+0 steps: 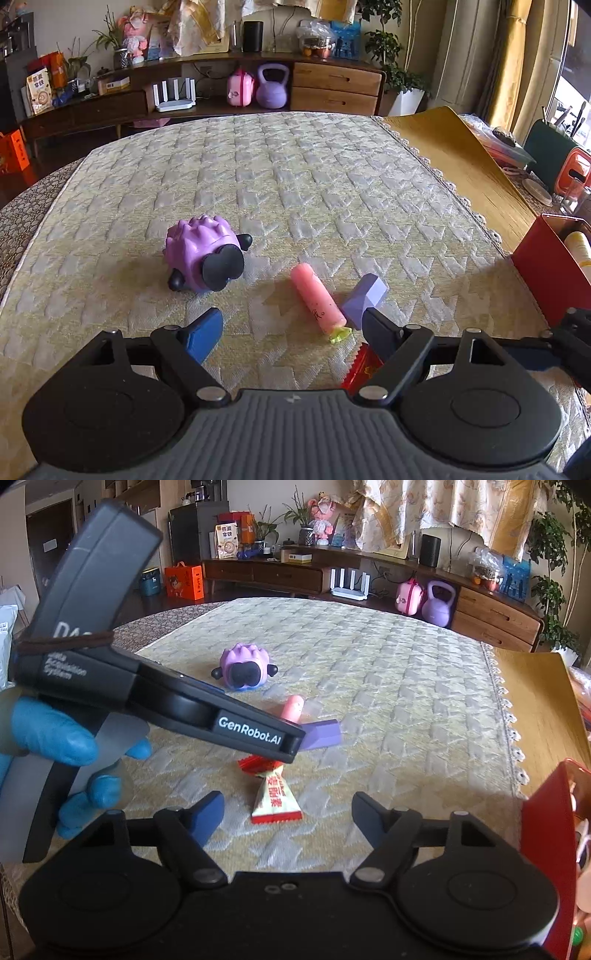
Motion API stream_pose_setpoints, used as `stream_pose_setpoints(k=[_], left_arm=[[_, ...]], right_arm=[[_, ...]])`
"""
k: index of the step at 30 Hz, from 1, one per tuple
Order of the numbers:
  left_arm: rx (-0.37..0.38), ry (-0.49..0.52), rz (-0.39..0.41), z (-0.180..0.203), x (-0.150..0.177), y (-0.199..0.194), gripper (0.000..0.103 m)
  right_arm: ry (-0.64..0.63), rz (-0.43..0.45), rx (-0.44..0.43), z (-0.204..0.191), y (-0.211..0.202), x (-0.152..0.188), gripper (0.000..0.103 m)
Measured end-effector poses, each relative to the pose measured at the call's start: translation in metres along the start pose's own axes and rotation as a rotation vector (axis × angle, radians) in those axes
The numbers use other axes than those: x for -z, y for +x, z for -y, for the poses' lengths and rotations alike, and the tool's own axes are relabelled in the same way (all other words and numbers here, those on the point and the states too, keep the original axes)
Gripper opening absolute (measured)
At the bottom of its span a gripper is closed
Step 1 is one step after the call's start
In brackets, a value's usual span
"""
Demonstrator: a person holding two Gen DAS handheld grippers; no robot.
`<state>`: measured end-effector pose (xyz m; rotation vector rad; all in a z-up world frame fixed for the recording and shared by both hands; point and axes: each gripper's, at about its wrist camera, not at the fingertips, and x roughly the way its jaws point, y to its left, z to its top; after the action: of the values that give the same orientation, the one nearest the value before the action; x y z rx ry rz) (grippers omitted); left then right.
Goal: Organize rigid objects
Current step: 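Grasp the pink tube with the left gripper while the right grasps the red snack packet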
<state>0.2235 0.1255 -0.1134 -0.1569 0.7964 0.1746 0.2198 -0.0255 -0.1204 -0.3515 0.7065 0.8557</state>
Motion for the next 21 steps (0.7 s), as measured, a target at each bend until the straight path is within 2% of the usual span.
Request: stream_pose_setpoints(k=[3, 7, 13, 18, 21], left_arm=[[0.01, 0.002, -0.001, 0.001, 0.0, 0.002, 0.08], [0.013, -0.008, -0.011, 0.001, 0.0, 0.007, 0.067], [0.015, 0.01, -0.009, 0.005, 0.001, 0.01, 0.058], [0.007, 0.029, -0.002, 0.01, -0.001, 0.014, 0.054], [0.003, 0.037, -0.001, 0.013, -0.003, 0.017, 0.048]], right_arm=[[-0.01, -0.006, -0.006, -0.002, 0.007, -0.002, 0.066], [-0.022, -0.014, -0.009, -0.004, 0.014, -0.003, 0.053], [-0.019, -0.02, -0.003, -0.003, 0.021, -0.004, 0.043], [-0.019, -0.024, -0.002, -0.004, 0.024, -0.003, 0.039], [-0.029, -0.018, -0.007, -0.006, 0.024, -0.001, 0.031]])
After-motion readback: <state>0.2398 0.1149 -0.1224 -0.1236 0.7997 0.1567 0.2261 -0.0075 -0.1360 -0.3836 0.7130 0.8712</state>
